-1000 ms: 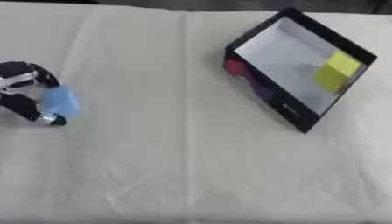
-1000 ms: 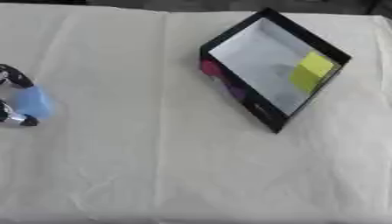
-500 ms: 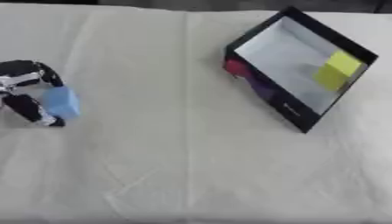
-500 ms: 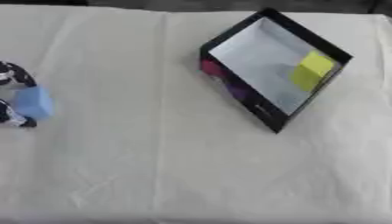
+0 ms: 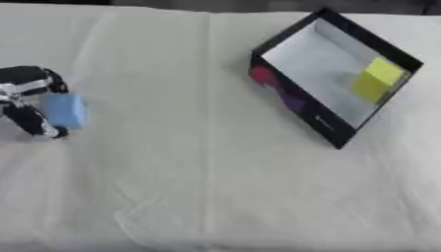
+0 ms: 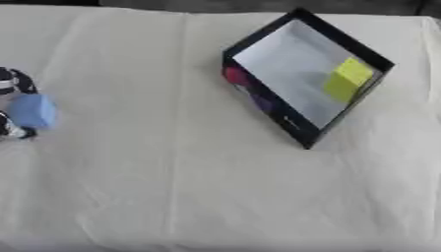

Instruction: Pick up the objects with one hand, pass them to the other hand, and then place them into the box on the other side of the table.

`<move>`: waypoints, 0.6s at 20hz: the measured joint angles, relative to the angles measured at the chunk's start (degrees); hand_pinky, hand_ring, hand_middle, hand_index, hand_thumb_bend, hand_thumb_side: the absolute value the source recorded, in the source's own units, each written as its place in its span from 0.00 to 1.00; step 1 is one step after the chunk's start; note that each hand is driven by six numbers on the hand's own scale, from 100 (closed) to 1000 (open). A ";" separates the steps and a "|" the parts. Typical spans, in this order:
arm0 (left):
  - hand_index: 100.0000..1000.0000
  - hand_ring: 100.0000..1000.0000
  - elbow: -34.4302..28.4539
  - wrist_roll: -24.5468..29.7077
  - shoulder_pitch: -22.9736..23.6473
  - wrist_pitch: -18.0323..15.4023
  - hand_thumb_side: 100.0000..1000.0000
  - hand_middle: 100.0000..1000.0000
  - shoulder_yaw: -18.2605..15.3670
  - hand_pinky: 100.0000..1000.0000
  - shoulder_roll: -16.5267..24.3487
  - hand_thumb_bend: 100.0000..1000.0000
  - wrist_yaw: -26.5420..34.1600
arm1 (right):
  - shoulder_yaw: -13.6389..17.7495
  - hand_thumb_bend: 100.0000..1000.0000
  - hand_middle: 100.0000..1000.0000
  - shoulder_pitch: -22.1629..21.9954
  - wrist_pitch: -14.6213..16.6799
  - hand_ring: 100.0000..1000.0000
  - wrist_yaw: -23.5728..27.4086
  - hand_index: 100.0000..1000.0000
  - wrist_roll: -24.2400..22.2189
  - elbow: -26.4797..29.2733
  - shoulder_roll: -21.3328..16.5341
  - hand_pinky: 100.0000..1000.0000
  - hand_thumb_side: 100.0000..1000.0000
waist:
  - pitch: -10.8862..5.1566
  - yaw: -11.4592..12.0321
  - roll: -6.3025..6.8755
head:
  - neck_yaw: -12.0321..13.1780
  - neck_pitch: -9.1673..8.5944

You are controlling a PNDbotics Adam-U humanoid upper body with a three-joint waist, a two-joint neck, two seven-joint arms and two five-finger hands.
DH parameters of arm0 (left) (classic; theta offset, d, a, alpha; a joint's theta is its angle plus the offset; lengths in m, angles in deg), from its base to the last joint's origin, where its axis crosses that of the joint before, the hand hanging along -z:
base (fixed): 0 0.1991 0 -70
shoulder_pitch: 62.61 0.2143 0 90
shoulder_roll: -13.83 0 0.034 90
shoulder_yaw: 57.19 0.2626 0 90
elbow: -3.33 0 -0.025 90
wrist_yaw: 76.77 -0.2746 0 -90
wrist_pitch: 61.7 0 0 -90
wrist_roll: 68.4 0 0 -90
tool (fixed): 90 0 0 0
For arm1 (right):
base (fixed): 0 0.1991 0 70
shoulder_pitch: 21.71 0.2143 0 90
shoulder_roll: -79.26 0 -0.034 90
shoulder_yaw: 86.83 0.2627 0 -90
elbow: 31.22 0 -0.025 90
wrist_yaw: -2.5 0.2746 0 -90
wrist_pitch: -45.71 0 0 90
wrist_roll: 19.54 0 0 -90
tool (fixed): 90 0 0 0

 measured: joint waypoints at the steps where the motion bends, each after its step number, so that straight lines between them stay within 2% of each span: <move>1: 0.58 0.77 -0.11 -0.02 0.01 0.12 0.06 0.64 0.04 0.79 0.00 0.27 0.09 | 0.00 0.00 0.88 -0.01 0.00 0.98 -0.02 1.00 0.00 0.00 0.00 0.71 0.42 | 0.00 0.00 0.00 | 0.00 0.00; 5: 0.56 0.76 -1.07 0.14 0.01 0.73 0.06 0.62 0.07 0.78 0.08 0.18 0.74 | -0.03 0.00 0.88 -0.05 -0.02 0.98 -0.35 1.00 -0.01 -0.03 0.00 0.71 0.42 | 0.00 0.01 0.00 | -0.01 -0.01; 10: 0.55 0.74 -2.99 0.96 0.05 1.52 0.06 0.60 0.06 0.77 0.89 0.12 2.19 | -0.29 0.00 0.88 -0.30 -0.05 0.98 -0.47 1.00 -0.03 -0.05 0.00 0.71 0.42 | 0.00 0.02 0.00 | -0.02 -0.02; 12: 0.53 0.73 -4.19 1.11 0.09 1.73 0.06 0.58 -0.02 0.75 1.31 0.07 2.93 | -0.31 0.00 0.88 -0.36 -0.10 0.98 -0.48 1.00 -0.07 -0.06 0.00 0.71 0.42 | 0.00 0.03 0.00 | -0.06 -0.03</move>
